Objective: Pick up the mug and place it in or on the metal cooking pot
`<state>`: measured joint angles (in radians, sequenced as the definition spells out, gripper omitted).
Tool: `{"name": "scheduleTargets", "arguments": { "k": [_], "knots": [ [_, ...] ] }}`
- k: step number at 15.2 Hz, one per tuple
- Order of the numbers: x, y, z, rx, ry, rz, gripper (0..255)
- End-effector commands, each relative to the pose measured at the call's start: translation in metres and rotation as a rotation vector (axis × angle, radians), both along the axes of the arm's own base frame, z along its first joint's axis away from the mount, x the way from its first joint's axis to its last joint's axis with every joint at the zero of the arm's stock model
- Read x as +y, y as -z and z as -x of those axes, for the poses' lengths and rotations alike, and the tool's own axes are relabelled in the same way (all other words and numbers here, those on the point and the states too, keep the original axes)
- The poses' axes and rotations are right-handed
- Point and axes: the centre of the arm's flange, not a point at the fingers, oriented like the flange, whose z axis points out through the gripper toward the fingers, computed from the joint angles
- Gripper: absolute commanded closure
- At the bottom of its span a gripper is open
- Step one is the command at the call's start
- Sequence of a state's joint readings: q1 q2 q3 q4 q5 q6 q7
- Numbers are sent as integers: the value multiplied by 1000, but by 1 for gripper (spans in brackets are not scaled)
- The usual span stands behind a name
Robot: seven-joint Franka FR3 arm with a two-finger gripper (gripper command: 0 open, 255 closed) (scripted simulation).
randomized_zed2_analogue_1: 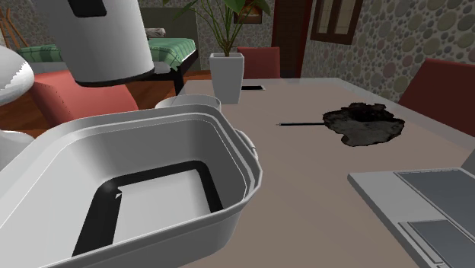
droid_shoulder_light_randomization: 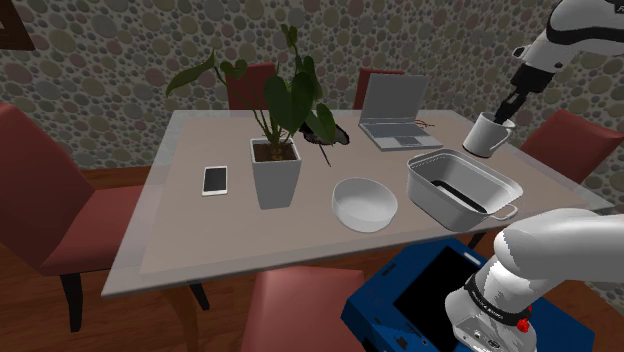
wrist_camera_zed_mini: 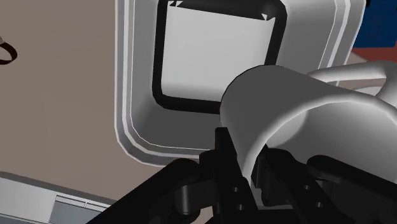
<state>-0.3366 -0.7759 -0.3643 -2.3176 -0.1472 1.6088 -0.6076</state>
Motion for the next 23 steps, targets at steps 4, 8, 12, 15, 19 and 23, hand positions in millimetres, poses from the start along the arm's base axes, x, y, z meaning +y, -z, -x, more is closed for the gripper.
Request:
{"name": "scheduleTargets", "arguments": {
  "k": [4, 8, 12, 15, 19, 23],
  "knots": [
    [2, 20, 9, 0, 0, 0, 255],
    [2, 41, 9, 0, 0, 0, 255],
    [2, 62, 9, 0, 0, 0, 255],
    [2, 78, 9, 0, 0, 0, 255],
    [2, 91, 9, 0, 0, 0, 255],
    [2, 91, 9, 0, 0, 0, 255]
  ]
}}
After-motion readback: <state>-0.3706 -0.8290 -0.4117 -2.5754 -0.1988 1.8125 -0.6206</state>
